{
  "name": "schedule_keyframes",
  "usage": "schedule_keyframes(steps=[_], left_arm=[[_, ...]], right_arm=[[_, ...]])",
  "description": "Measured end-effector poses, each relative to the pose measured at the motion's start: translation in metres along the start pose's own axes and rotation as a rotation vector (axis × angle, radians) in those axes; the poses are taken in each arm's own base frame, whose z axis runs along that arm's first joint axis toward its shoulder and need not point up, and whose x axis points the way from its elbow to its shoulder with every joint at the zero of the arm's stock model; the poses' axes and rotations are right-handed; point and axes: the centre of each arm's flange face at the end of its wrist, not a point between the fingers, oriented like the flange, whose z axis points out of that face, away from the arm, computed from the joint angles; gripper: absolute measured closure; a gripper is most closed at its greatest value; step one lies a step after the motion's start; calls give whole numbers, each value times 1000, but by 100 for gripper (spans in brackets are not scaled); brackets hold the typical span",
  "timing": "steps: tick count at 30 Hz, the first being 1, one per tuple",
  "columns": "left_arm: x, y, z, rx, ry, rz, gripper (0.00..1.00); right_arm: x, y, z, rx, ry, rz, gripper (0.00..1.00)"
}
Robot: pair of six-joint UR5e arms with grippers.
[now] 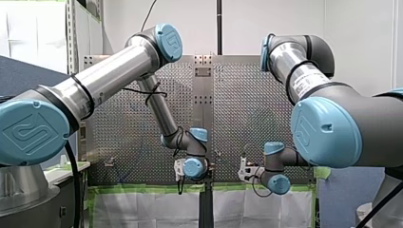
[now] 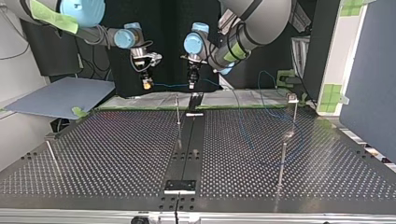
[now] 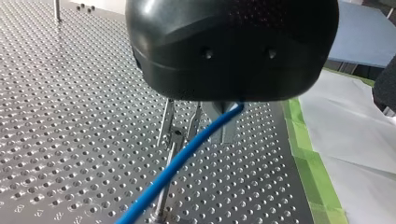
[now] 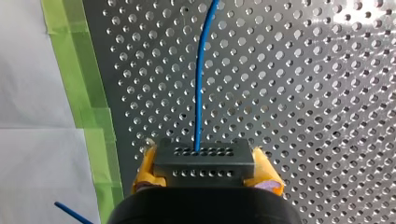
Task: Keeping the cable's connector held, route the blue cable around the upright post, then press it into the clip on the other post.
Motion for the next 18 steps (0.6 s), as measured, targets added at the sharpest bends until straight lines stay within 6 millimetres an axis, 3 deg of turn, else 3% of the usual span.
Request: schedule_keyframes(steps=[18], left_arm=[[0,-7,3,83,0,31,100]], right_arm=[[3,22,0,17,-8,-6,100]])
